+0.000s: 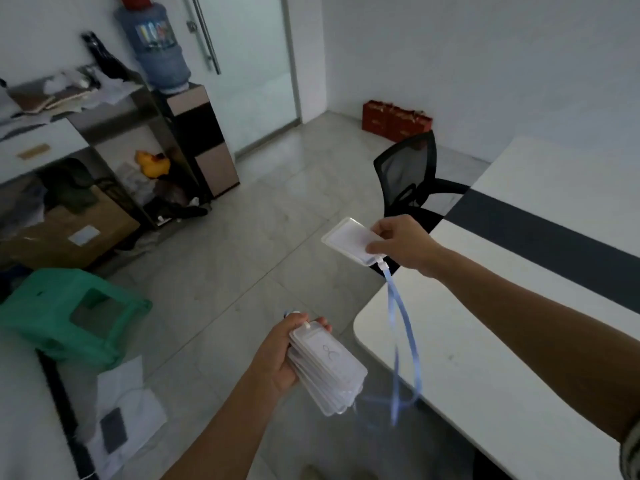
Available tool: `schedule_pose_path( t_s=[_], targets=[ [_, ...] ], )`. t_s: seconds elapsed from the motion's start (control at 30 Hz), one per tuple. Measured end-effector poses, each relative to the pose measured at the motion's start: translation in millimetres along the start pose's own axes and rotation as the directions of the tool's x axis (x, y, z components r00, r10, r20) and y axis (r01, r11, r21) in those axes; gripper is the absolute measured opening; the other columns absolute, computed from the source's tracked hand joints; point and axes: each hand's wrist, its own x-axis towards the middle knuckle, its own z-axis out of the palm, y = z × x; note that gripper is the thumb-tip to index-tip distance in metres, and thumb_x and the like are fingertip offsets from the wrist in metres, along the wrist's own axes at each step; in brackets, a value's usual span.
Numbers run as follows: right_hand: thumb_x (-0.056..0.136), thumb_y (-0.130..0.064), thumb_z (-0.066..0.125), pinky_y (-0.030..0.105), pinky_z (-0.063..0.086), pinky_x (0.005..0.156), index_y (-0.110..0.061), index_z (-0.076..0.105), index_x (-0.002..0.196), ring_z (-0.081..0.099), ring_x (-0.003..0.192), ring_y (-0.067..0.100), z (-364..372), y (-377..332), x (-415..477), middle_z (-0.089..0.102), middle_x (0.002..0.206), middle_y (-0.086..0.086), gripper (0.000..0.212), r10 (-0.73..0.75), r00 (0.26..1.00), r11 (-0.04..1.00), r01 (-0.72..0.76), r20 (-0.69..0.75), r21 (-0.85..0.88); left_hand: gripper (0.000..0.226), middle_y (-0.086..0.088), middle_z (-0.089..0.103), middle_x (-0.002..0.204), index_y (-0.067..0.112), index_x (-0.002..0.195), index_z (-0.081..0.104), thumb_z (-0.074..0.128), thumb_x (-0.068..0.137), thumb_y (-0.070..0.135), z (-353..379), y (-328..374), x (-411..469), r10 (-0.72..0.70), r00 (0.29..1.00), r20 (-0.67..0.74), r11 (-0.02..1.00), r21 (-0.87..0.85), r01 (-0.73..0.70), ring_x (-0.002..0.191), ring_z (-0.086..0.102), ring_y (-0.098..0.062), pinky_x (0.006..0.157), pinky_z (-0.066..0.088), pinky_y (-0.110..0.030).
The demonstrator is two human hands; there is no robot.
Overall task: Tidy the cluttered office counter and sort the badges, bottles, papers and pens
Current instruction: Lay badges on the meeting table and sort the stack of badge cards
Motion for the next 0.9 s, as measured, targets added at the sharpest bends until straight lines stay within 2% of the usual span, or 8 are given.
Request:
schedule_pose_path(
  t_s=[0.2, 0.33, 0.43, 0.6, 0.67, 0.77, 0.83, 0.9],
  targets=[
    [0.076, 0.007, 0.073, 0.028, 0.057, 0.069, -0.014, 0.052, 0.117, 0.069, 0.083, 0.017, 10, -86, -19, 0.071, 0.093, 0.006, 0.051, -0.254, 0.963, 0.953, 0.234, 0.087, 0.194, 0.010, -0.016, 0.065, 0.078, 0.011, 0.073, 0.051, 0.057, 0.081, 0.010, 1, 4, -13, 0.087, 0.996, 0.001, 0.996, -0.032, -0.087, 0.068, 0.067, -0.026, 0.067, 0.055, -0.034],
    [0.082, -0.001, 0.070, 0.030, 0.055, 0.081, -0.018, 0.072, 0.099, 0.070, 0.088, 0.016, 26, -110, -23, 0.073, 0.093, 0.000, 0.024, -0.361, 0.931, 0.918, 0.346, 0.045, 0.194, 0.010, -0.017, 0.067, 0.080, 0.005, 0.080, 0.061, 0.056, 0.081, 0.014, -3, 8, -20, 0.143, 0.990, -0.017, 0.987, -0.073, -0.144, 0.071, 0.068, -0.028, 0.072, 0.053, -0.036],
    [0.080, -0.001, 0.074, 0.015, 0.046, 0.065, -0.016, 0.071, 0.080, 0.060, 0.066, -0.003, 47, -108, -33, 0.066, 0.076, -0.009, 0.015, -0.444, 0.885, 0.891, 0.420, 0.141, 0.170, 0.018, -0.015, 0.067, 0.084, 0.005, 0.082, 0.065, 0.055, 0.087, 0.019, -7, 14, -27, 0.170, 0.985, -0.005, 0.974, -0.151, -0.169, 0.077, 0.067, -0.028, 0.076, 0.051, -0.037],
    [0.075, 0.002, 0.078, 0.012, 0.042, 0.057, -0.029, 0.067, 0.064, 0.054, 0.053, -0.004, 71, -75, -56, 0.064, 0.056, -0.015, 0.034, -0.439, 0.860, 0.898, 0.414, 0.262, 0.145, 0.032, -0.018, 0.068, 0.101, 0.000, 0.108, 0.064, 0.053, 0.085, 0.019, -21, 24, -38, 0.235, 0.971, -0.028, 0.947, -0.219, -0.236, 0.084, 0.068, -0.028, 0.071, 0.057, -0.038],
    [0.073, 0.000, 0.079, 0.015, 0.049, 0.067, -0.029, 0.074, 0.072, 0.065, 0.068, 0.001, 75, -59, -66, 0.072, 0.073, -0.009, 0.029, -0.440, 0.841, 0.898, 0.419, 0.315, 0.136, 0.030, -0.017, 0.068, 0.108, 0.002, 0.105, 0.066, 0.054, 0.085, 0.020, -28, 27, -39, 0.234, 0.971, -0.052, 0.936, -0.257, -0.239, 0.095, 0.066, -0.030, 0.085, 0.053, -0.043],
    [0.074, 0.002, 0.078, 0.016, 0.049, 0.081, -0.042, 0.075, 0.076, 0.064, 0.095, 0.005, 79, -40, -74, 0.068, 0.101, -0.013, 0.044, -0.403, 0.847, 0.914, 0.389, 0.346, 0.112, 0.020, -0.015, 0.068, 0.111, 0.007, 0.082, 0.069, 0.054, 0.089, 0.018, -39, 30, -35, 0.239, 0.968, -0.073, 0.926, -0.282, -0.250, 0.104, 0.062, -0.032, 0.100, 0.044, -0.050],
    [0.077, 0.003, 0.074, 0.021, 0.049, 0.087, -0.049, 0.073, 0.080, 0.057, 0.104, 0.008, 81, -31, -74, 0.060, 0.111, -0.012, 0.053, -0.373, 0.859, 0.924, 0.376, 0.351, 0.062, 0.022, -0.013, 0.070, 0.102, 0.009, 0.077, 0.065, 0.051, 0.092, 0.016, -41, 32, -35, 0.262, 0.961, -0.085, 0.919, -0.283, -0.276, 0.090, 0.069, -0.029, 0.085, 0.054, -0.046],
    [0.081, 0.008, 0.067, 0.026, 0.053, 0.087, -0.042, 0.072, 0.098, 0.057, 0.104, 0.013, 80, -26, -73, 0.059, 0.116, -0.007, 0.053, -0.310, 0.860, 0.947, 0.316, 0.405, 0.053, 0.024, -0.013, 0.071, 0.097, 0.010, 0.076, 0.065, 0.050, 0.094, 0.016, -45, 38, -32, 0.285, 0.952, -0.113, 0.905, -0.295, -0.306, 0.081, 0.072, -0.028, 0.070, 0.060, -0.042]
  ],
)
